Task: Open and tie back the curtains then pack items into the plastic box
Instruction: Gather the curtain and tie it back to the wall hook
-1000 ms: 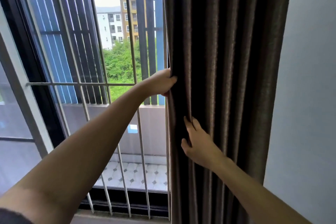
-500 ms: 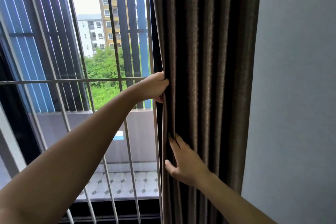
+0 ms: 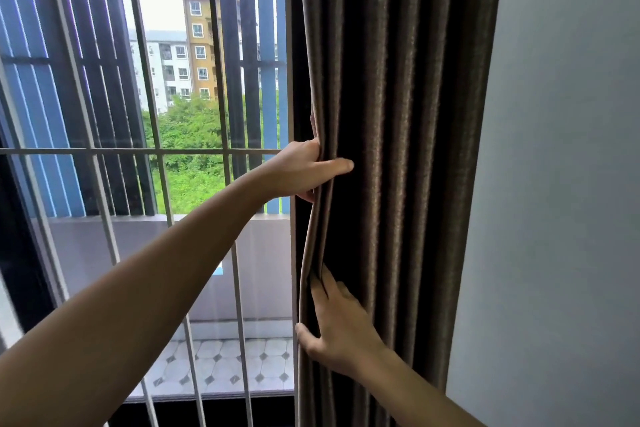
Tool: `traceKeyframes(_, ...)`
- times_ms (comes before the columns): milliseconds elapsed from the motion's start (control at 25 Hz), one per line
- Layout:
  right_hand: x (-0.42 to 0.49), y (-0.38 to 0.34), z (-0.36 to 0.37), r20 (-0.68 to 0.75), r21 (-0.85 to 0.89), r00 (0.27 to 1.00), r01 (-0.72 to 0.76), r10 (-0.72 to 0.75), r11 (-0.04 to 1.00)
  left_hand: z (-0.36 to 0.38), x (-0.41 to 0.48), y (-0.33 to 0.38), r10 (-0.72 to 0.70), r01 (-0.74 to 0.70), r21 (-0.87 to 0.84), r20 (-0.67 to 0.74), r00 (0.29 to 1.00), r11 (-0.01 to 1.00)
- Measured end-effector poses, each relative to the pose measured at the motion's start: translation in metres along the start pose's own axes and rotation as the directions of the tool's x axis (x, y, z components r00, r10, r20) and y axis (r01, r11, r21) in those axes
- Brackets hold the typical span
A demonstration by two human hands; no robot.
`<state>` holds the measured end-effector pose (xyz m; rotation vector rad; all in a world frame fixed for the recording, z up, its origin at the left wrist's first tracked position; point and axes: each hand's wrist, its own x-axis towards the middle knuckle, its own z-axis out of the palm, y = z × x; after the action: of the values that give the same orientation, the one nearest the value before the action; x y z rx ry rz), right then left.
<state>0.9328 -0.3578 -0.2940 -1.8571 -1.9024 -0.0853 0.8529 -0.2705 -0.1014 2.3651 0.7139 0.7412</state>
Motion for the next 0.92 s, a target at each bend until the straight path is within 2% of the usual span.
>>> traceKeyframes(200,-0.003,0.007,0.002,0.042,-0.079,0.999,0.013,-0.009,0.997,0.003,0.003,0.000,-0.018,0.024,0.072,-0.090,0.996,0.997)
traceKeyframes(240,-0.004,0.008,-0.001,-0.031,-0.118,0.999,0.027,-0.031,0.993,0.003,0.004,-0.002,-0.020,0.031,0.091,-0.114,0.993,0.995)
traceKeyframes(280,-0.002,0.008,-0.005,-0.166,-0.154,0.984,0.031,-0.057,0.988,0.003,0.004,-0.005,-0.022,0.035,0.096,-0.130,0.991,0.995)
traceKeyframes(320,0.000,0.009,-0.012,-0.316,-0.169,0.946,0.023,-0.076,0.985,0.002,0.004,-0.008,-0.029,0.041,0.086,-0.138,0.990,0.995)
traceKeyframes(400,0.010,0.010,-0.034,-0.570,-0.121,0.819,-0.008,-0.063,0.993,0.001,0.007,-0.016,-0.053,0.061,0.051,-0.143,0.988,0.997)
traceKeyframes(480,0.023,0.010,-0.062,-0.677,-0.075,0.736,-0.058,-0.008,0.996,0.001,0.007,-0.019,-0.075,0.079,0.026,-0.142,0.987,0.996)
traceKeyframes(560,0.038,0.010,-0.082,-0.637,-0.064,0.770,-0.094,0.032,0.993,0.002,0.006,-0.017,-0.068,0.072,0.022,-0.142,0.987,0.997)
traceKeyframes(680,0.046,0.010,-0.083,-0.430,-0.022,0.901,-0.080,0.063,0.997,0.003,0.003,-0.013,-0.056,0.066,0.053,-0.171,0.984,0.996)
traceKeyframes(760,0.038,0.011,-0.064,-0.279,-0.001,0.960,-0.025,0.024,1.000,0.005,0.000,-0.013,-0.061,0.077,0.090,-0.164,0.985,0.993)
traceKeyframes(840,0.024,0.012,-0.040,-0.104,0.032,0.995,0.003,0.000,0.999,0.013,-0.004,-0.015,-0.074,0.091,0.160,-0.112,0.991,0.983)
traceKeyframes(920,0.012,0.013,-0.025,0.010,0.038,1.000,0.016,-0.016,0.999,0.021,-0.006,-0.017,-0.106,0.118,0.166,-0.081,0.991,0.979)
